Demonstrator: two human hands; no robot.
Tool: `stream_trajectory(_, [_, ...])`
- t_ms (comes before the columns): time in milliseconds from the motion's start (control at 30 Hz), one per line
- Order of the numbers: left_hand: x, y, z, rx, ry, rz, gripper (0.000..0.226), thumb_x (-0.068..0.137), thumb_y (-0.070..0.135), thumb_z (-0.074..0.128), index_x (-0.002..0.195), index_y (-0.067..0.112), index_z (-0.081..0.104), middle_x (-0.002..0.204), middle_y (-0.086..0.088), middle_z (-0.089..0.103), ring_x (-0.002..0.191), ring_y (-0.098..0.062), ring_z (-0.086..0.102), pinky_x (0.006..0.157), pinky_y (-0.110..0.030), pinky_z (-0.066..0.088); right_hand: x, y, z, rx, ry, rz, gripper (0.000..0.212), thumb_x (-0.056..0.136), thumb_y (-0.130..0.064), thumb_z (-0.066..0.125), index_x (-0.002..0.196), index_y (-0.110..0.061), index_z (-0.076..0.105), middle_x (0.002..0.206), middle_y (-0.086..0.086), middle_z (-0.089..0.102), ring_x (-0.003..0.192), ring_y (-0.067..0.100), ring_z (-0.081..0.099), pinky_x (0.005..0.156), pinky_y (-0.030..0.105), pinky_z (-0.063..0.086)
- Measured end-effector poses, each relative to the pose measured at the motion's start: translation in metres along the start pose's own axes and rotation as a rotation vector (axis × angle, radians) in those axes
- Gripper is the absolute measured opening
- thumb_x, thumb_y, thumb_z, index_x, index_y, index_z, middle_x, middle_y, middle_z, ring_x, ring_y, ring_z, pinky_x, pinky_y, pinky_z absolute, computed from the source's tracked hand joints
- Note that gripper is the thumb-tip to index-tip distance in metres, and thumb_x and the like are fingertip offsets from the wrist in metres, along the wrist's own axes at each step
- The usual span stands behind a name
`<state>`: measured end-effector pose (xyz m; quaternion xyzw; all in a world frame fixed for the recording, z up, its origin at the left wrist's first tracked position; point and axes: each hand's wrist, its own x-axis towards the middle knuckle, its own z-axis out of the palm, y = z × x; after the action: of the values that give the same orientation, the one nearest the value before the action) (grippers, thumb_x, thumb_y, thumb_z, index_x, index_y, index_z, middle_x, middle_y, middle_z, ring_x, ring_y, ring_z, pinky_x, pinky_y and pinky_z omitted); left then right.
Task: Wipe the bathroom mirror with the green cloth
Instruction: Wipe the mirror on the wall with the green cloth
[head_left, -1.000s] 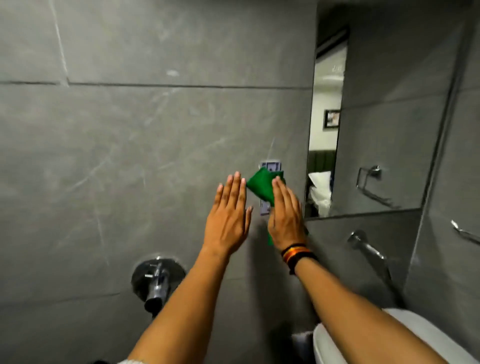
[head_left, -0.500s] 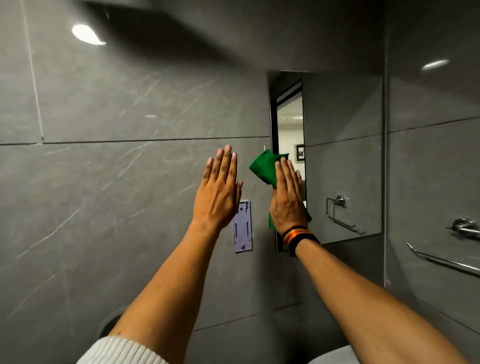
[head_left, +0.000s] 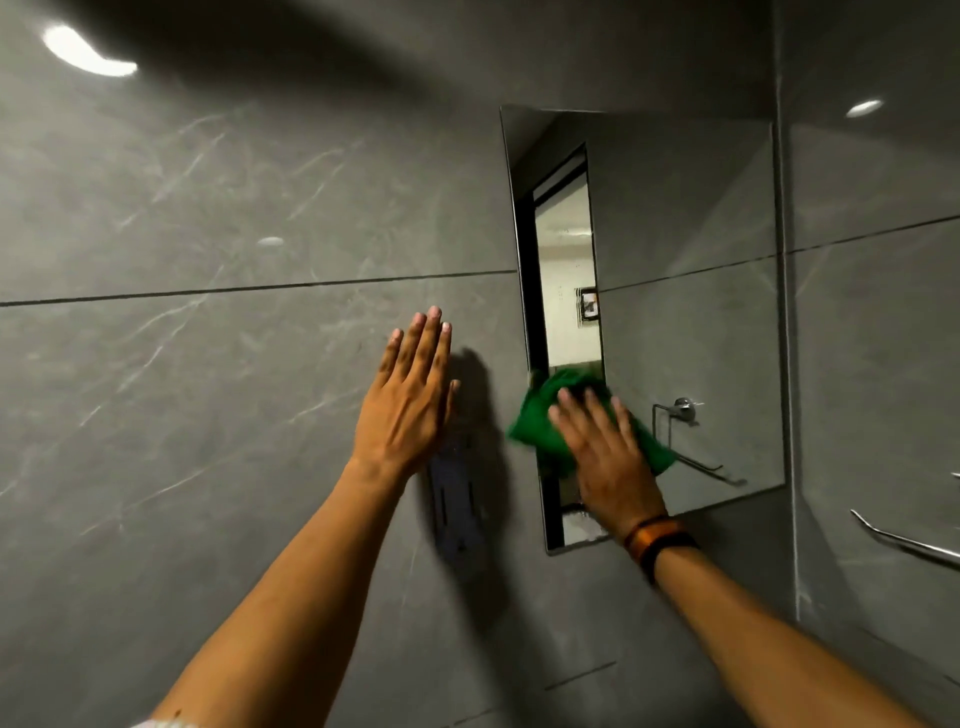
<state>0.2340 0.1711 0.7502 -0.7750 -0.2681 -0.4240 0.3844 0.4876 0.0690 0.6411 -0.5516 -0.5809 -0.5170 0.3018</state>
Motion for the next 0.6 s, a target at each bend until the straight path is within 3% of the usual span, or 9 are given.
stream_trajectory(100, [0.014,-0.006,0.018,0.002,0.014,-0.008,0.067,0.108,0.035,0.031,0.164,0.000,0.021,0.173,-0.019,0.015,0.161,-0.032,0.013,0.131,-0.042,0.003,-0.084,0.005,0.047,-0.147,-0.268,-0.273,0.095,0.074,0.004,0.048,0.159,-0.021,0.012,0.167,0.006,0.008,0.154,0.032,-0.001,0.114,0.058,0.022])
stream_trajectory(200, [0.026,-0.013,0.037,0.030,0.028,-0.033,0.068,0.109,0.038,0.027,0.165,0.002,0.014,0.175,-0.017,0.009,0.162,-0.029,0.005,0.132,-0.042,-0.002,-0.134,-0.003,0.077,-0.206,-0.448,-0.262,0.125,0.053,-0.004,0.078,0.158,-0.026,0.014,0.167,0.004,0.011,0.153,0.032,0.000,0.116,0.056,0.012])
stream_trajectory(267, [0.032,-0.014,0.049,0.091,0.068,-0.027,0.067,0.110,0.037,0.027,0.166,0.002,0.013,0.175,-0.016,0.008,0.162,-0.030,0.005,0.132,-0.045,0.000,-0.136,-0.001,0.090,-0.221,-0.437,-0.250,0.133,0.050,-0.020,0.088,0.158,-0.028,0.011,0.165,0.002,0.013,0.152,0.030,0.001,0.118,0.057,0.004])
stream_trajectory(367, [0.034,-0.011,0.052,0.121,0.106,-0.021,0.067,0.110,0.036,0.025,0.166,0.002,0.010,0.175,-0.016,0.004,0.163,-0.030,0.003,0.132,-0.045,0.000,-0.129,0.009,0.092,-0.232,-0.371,-0.301,0.128,0.057,-0.046,0.085,0.158,-0.030,0.007,0.162,-0.002,0.012,0.153,0.028,-0.005,0.120,0.058,-0.002])
stream_trajectory(500, [0.032,-0.012,0.052,0.124,0.104,-0.017,0.067,0.111,0.037,0.022,0.166,0.002,0.008,0.176,-0.016,0.002,0.163,-0.030,0.000,0.132,-0.044,-0.002,-0.120,0.025,0.095,-0.243,-0.363,-0.361,0.117,0.067,-0.053,0.075,0.158,-0.030,0.006,0.167,0.003,-0.007,0.154,0.028,-0.007,0.119,0.060,-0.003])
stream_trajectory(600, [0.033,-0.011,0.053,0.117,0.104,-0.018,0.067,0.111,0.037,0.023,0.166,0.002,0.008,0.175,-0.017,0.002,0.163,-0.030,0.000,0.132,-0.046,0.000,-0.098,0.035,0.091,-0.236,-0.303,-0.394,0.105,0.072,-0.054,0.064,0.158,-0.031,0.007,0.167,0.001,0.003,0.154,0.028,-0.006,0.120,0.059,-0.004])
